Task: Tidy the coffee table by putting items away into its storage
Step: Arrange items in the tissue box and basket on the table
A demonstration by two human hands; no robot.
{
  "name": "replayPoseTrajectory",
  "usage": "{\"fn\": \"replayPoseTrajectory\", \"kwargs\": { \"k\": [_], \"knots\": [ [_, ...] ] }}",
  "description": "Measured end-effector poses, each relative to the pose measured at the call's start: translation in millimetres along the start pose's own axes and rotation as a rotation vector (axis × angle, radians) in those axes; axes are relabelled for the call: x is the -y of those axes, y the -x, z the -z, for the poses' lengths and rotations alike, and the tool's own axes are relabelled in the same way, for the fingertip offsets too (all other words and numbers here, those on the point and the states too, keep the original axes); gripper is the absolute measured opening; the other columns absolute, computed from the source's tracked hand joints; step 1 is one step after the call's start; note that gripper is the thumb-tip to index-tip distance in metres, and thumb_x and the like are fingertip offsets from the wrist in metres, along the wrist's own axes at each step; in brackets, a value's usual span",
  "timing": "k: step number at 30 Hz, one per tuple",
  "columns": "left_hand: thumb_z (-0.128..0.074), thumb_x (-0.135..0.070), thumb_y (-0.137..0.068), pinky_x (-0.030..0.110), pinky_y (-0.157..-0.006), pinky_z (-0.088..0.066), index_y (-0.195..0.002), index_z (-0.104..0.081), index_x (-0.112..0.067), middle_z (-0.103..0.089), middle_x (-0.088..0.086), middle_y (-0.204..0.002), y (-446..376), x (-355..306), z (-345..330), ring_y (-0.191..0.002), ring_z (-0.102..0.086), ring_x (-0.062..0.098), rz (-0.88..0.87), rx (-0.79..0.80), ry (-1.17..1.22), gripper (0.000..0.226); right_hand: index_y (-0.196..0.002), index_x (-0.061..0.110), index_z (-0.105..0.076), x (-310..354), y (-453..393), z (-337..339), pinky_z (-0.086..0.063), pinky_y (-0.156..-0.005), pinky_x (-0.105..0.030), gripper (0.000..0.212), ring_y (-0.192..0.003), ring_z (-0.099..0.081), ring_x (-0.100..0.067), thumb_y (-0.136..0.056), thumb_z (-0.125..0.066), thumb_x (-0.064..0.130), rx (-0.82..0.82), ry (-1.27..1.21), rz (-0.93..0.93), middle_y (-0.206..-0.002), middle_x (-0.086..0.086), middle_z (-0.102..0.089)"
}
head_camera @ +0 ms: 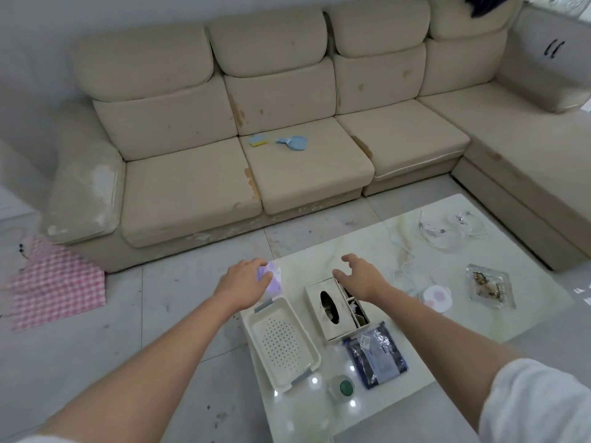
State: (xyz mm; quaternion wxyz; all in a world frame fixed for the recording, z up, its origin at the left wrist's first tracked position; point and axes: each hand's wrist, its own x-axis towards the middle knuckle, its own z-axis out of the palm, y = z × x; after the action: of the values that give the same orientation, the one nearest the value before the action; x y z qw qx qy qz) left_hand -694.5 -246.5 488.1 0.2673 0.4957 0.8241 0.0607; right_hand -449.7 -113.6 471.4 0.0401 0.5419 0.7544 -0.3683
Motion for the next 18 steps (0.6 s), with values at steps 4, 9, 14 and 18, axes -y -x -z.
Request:
{"fn": "replayPoseTrajectory", "kwargs": {
  "k": [4,9,14,18],
  "knots": [
    [-0.045,-0.048,-0.096,0.040,-0.100,-0.045,-0.137,-0.049,-0.031,-0.052,0.004,-0.140,-74,23,-9,-0.123,-0.052,0.028,-0.034,0.076,0.029,0.045,-0.145,0.013,-0.038,4,-37,-22,-0.042,-0.093,-0.033,0.063,-0.121,-0.056,-0.029,-0.094,-0.051,0.047,-0.002,-0.040,-0.075,-0.135,-0.016,-0.057],
    [-0.048,-0.043,-0.095,0.038,-0.095,-0.048,-0.135,-0.052,-0.030,-0.053,0.007,-0.135,-173,59,-44,-0.117,-0.056,0.028,-0.123,0.170,-0.002,0.042,-0.144,0.015,-0.041,4,-85,-61,-0.040,-0.091,-0.031,0.060,-0.120,-0.056,-0.028,-0.094,-0.050,0.048,-0.081,-0.053,-0.208,-0.132,-0.010,-0.060],
    [-0.054,-0.016,-0.087,0.036,-0.087,-0.051,-0.133,-0.051,-0.034,-0.049,0.007,-0.132,-240,101,-77,-0.112,-0.056,0.028,-0.212,0.265,-0.147,0.050,-0.131,0.017,-0.053,-4,-114,-110,-0.042,-0.086,-0.029,0.047,-0.112,-0.059,-0.026,-0.094,-0.051,0.047,-0.098,-0.024,-0.329,-0.120,-0.005,-0.067],
    [-0.061,-0.016,-0.086,0.036,-0.085,-0.051,-0.118,-0.057,-0.036,-0.045,0.005,-0.127,-282,127,-117,-0.113,-0.050,0.025,-0.308,0.340,-0.281,0.038,-0.112,0.020,-0.062,-20,-138,-154,-0.046,-0.080,-0.030,0.036,-0.095,-0.063,-0.021,-0.093,-0.051,0.048,-0.054,0.015,-0.408,-0.095,0.003,-0.072]
  ]
}}
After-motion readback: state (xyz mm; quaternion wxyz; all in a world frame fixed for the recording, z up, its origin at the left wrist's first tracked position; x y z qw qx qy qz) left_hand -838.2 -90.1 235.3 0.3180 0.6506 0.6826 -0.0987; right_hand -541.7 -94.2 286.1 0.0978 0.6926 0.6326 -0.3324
